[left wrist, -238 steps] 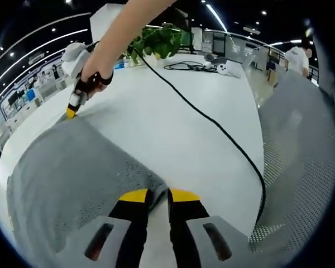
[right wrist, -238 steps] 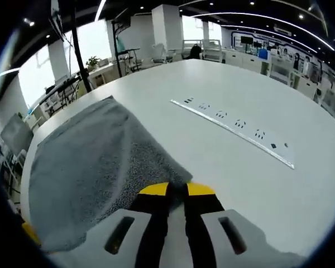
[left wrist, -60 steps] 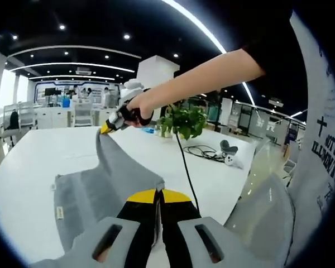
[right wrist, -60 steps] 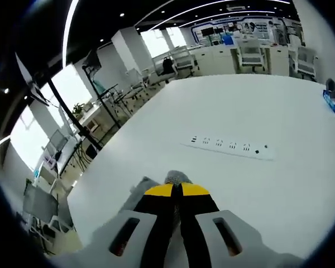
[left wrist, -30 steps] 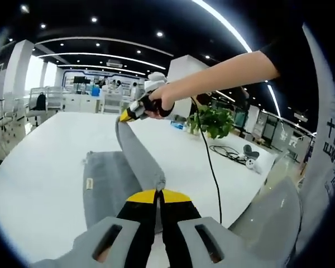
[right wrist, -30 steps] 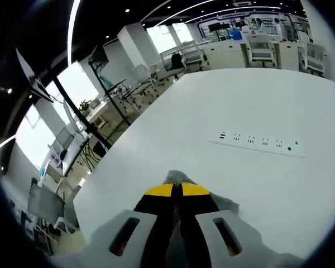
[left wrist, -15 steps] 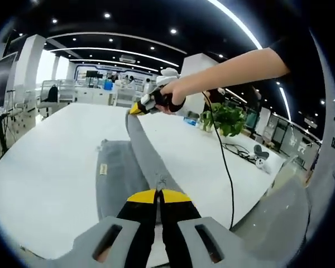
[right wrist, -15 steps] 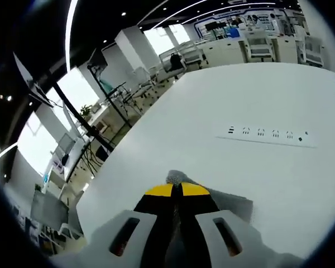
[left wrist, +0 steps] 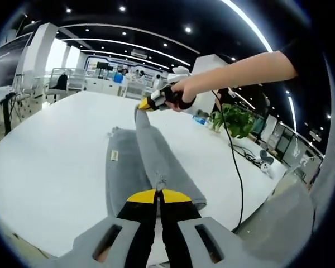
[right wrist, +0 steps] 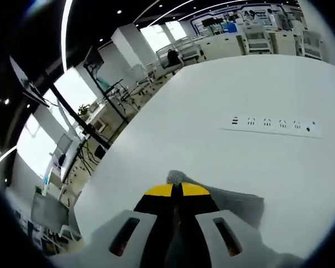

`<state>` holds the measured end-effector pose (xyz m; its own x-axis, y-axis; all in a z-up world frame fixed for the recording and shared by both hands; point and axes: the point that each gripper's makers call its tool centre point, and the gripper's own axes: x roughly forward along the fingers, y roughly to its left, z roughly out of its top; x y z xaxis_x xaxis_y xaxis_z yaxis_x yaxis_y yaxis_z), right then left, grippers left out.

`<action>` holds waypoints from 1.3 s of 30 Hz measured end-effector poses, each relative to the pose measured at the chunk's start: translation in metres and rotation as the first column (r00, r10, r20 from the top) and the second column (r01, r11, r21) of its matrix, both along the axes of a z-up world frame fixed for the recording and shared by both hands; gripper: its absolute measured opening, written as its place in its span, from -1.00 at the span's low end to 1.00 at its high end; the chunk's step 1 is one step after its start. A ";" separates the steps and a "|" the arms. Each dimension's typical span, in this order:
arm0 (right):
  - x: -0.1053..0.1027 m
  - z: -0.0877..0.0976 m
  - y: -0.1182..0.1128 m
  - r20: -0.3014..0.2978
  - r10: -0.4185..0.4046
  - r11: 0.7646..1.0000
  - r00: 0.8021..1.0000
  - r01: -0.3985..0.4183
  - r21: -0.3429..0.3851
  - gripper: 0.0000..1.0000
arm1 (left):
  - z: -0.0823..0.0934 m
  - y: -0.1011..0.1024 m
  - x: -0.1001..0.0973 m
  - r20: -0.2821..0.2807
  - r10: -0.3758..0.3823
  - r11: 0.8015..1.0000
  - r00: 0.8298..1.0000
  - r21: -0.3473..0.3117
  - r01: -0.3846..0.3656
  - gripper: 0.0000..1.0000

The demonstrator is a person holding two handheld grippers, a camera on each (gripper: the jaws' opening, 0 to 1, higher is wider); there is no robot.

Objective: Fold the towel on the table until its edges align and the towel forms a compact rectangular stack.

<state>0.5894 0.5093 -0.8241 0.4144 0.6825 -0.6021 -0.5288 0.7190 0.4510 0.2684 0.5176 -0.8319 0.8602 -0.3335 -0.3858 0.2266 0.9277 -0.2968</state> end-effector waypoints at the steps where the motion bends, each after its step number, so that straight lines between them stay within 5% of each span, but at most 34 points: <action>1: -0.002 -0.002 0.002 -0.004 0.003 1.000 1.000 -0.003 -0.002 -0.99 | -0.002 0.001 0.000 -0.005 0.000 1.000 1.000 -0.006 0.000 -0.97; 16: 0.000 -0.015 0.017 -0.052 -0.013 1.000 0.999 0.014 0.018 -0.99 | -0.021 0.012 0.000 -0.050 0.039 0.997 0.998 -0.065 -0.043 -0.97; 28: 0.000 -0.029 0.027 -0.095 -0.051 0.998 0.994 0.054 0.039 -0.99 | -0.047 0.023 -0.003 -0.094 0.118 0.975 0.989 -0.177 -0.134 -0.97; 39: 0.002 -0.048 0.035 -0.147 -0.094 0.993 0.985 0.102 0.054 -0.99 | -0.054 0.027 -0.002 -0.137 0.183 0.949 0.973 -0.235 -0.211 -0.97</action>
<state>0.5913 0.5440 -0.8716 0.3930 0.6803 -0.6187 -0.3834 0.7327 0.5622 0.2664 0.5450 -0.8856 0.8742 -0.2586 -0.4109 -0.0015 0.8449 -0.5349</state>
